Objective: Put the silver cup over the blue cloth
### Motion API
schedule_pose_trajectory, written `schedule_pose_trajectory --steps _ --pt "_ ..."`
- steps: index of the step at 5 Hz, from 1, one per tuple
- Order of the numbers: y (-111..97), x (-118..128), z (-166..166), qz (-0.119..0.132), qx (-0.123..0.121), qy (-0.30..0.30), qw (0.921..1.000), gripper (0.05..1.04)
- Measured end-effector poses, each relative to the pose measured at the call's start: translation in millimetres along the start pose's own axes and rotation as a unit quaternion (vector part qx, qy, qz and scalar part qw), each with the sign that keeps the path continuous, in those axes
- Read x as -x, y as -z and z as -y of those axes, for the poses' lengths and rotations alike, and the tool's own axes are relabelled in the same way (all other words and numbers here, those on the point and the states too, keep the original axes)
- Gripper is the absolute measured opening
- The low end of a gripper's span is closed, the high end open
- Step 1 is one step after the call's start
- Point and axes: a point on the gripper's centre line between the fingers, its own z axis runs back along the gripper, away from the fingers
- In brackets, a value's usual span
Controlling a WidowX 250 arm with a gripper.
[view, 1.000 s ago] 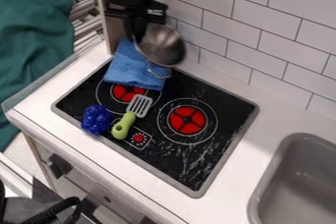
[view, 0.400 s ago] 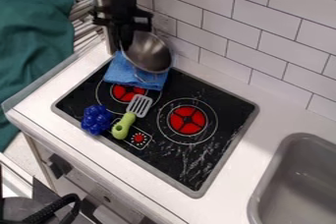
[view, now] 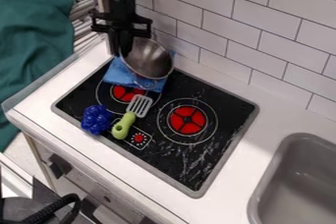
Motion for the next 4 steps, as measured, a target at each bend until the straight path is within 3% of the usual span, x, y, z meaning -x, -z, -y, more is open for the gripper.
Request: schedule_pose_trajectory --steps 1,2,3,4 --pt "3 6 -3 -0.007 -0.017 -0.002 0.9998 0.224" --pt "-13 6 3 0.033 -0.034 0.009 0.9988 0.479" --pt "-25 9 10 0.059 -0.045 0.036 0.9966 0.797" --pt "-44 19 30 0.087 -0.054 0.072 0.9922 1.008"
